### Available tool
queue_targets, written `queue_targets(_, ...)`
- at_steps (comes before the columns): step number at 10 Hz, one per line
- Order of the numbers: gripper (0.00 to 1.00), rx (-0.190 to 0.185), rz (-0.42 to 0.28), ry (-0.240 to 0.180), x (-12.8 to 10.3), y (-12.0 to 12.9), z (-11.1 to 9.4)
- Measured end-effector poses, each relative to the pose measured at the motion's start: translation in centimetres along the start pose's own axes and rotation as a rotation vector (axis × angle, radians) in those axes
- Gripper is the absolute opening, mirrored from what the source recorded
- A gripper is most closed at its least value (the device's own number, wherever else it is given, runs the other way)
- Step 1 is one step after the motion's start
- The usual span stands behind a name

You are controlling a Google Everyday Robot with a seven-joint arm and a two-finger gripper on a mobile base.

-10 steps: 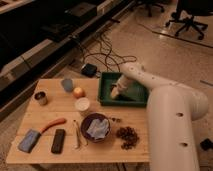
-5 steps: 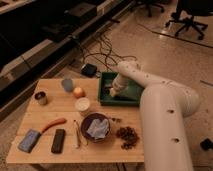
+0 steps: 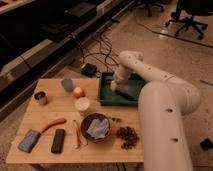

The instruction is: Place brush in table surface

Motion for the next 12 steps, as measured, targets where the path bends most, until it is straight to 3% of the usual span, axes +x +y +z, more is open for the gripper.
queue_targets(1, 0.00, 0.014, 0.008, 0.027, 0.3, 0.0, -2.5)
queue_targets(3, 0.00, 0.028, -0.009, 0.095, 0.8, 1.5, -4.7)
queue_targets(6, 0.00, 0.027, -0.069, 0.196, 4.0, 5.7, -5.5)
queue_targets(8, 0.00, 0.028, -0.103, 0.204, 5.8, 8.9, -5.5)
queue_targets(10, 0.00, 0.044, -0.127, 0.205, 9.2, 12.2, -6.2)
queue_targets(12, 0.00, 0.011, -0.131, 0.208, 11.6, 14.2, -5.6)
